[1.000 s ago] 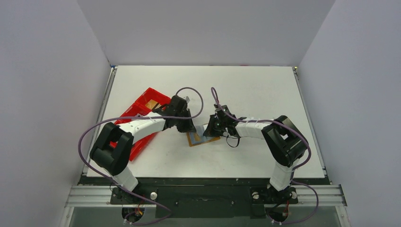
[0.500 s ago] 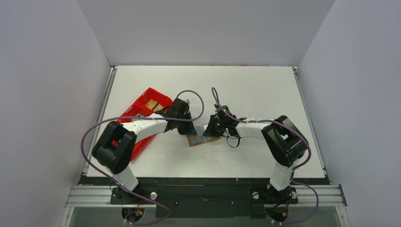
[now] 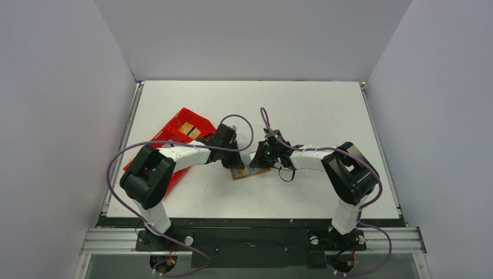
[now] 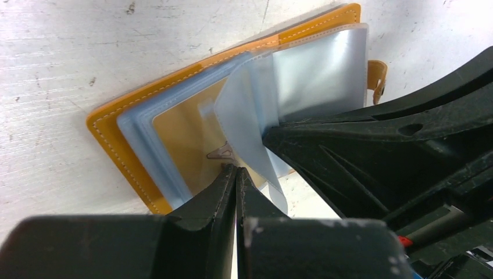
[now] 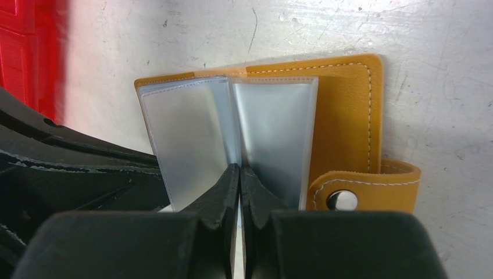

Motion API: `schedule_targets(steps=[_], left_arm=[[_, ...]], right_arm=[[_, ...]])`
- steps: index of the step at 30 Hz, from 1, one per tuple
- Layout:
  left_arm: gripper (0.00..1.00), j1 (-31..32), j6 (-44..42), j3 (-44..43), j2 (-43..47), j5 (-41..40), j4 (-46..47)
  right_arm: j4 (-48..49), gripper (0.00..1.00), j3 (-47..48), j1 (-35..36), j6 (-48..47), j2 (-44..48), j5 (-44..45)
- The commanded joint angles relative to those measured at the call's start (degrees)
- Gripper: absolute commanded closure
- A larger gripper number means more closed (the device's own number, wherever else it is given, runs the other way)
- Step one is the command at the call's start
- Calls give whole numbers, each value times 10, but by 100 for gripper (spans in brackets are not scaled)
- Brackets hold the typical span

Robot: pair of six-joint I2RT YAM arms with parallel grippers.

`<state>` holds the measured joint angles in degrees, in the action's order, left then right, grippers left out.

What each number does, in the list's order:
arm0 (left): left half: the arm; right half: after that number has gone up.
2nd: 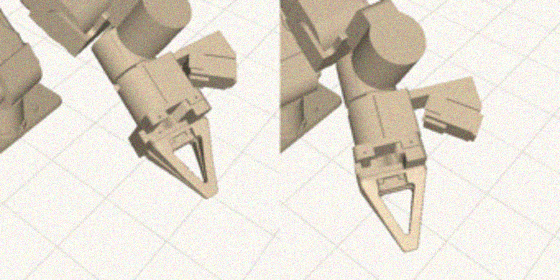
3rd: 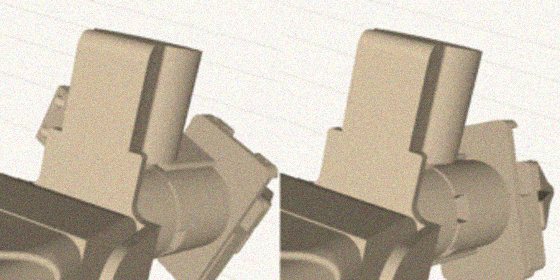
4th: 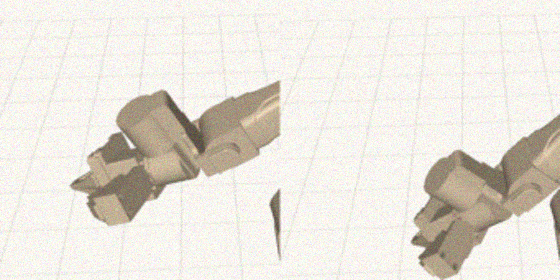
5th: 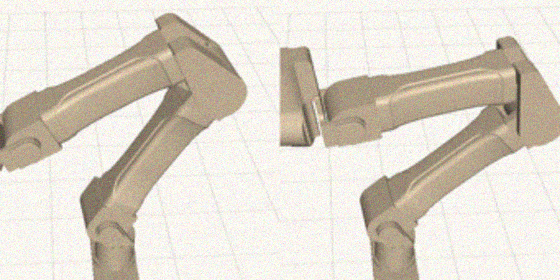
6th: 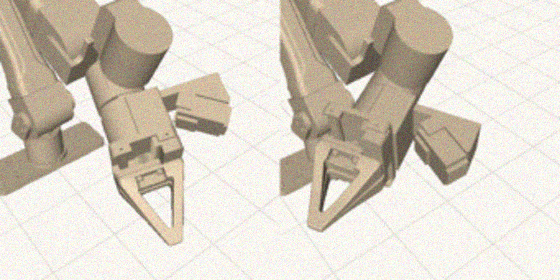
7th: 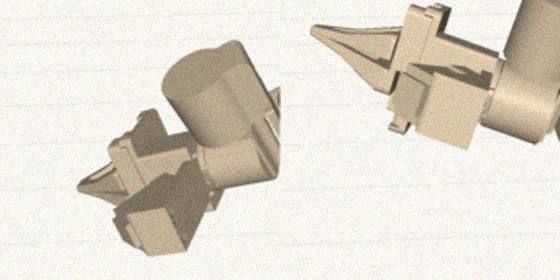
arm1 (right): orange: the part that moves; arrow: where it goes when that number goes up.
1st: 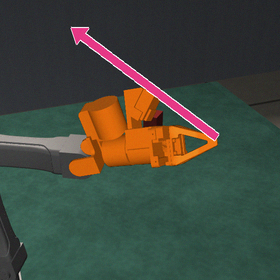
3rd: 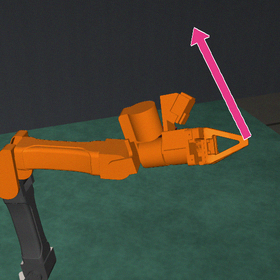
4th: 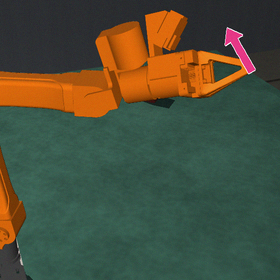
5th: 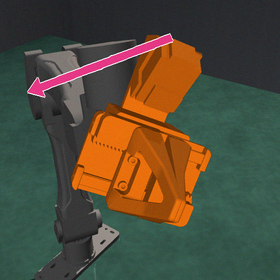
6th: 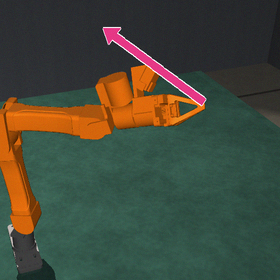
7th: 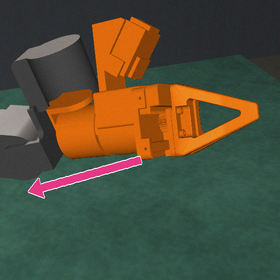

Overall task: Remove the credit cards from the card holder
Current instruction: Remove the credit card from the card holder.

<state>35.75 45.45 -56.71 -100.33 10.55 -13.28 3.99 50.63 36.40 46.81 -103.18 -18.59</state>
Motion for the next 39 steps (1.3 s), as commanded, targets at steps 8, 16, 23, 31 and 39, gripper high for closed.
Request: schedule_targets(steps=[8, 16, 23, 31, 39], left_arm=[[100, 9, 6, -19, -23, -4, 33], [100, 11, 11, -22, -28, -2, 43], [100, 20, 11, -39, -39, 0, 47], [100, 41, 6, -85, -63, 1, 42], [100, 55, 1, -126, -99, 4, 37]], right_arm=[[-71, 99, -9, 5, -24, 16, 30], [-145, 65, 30, -4, -30, 88, 51], [-221, 61, 42, -15, -42, 144, 102], [-257, 61, 30, -30, -51, 208, 141], [-271, 62, 22, -35, -57, 230, 153]])
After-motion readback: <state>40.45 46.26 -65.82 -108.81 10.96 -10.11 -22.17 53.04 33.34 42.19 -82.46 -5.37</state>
